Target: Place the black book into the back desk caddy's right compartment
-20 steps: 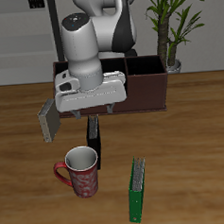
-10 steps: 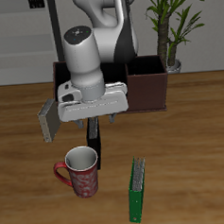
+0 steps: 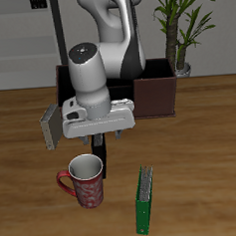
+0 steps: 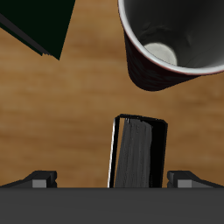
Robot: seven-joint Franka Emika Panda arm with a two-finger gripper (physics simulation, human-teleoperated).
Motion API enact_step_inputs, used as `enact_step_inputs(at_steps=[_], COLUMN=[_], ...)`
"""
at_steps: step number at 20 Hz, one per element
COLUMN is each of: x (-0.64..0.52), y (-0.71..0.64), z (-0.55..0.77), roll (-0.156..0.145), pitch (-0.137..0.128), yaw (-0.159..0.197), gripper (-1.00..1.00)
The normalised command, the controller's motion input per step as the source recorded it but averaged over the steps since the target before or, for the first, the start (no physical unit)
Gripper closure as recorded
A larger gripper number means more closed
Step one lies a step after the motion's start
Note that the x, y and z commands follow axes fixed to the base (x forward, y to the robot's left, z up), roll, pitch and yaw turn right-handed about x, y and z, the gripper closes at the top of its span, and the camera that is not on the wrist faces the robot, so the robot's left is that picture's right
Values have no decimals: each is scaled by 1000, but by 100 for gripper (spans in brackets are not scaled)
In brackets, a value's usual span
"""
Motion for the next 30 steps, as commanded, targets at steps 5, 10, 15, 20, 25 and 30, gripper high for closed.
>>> enact_step_inputs(at_steps=[5, 10, 15, 20, 25, 30], x=[-30, -43, -156, -317, -309, -370], y=[-27, -7, 143, 357, 312, 221], z=[-199, -5, 389, 766, 791, 607], roll=[-8, -7, -4, 8, -39, -13], pitch=[19, 0, -50, -92, -71, -51], yaw=[-7, -4, -12, -22, -18, -11], gripper=[100, 100, 100, 100, 100, 100])
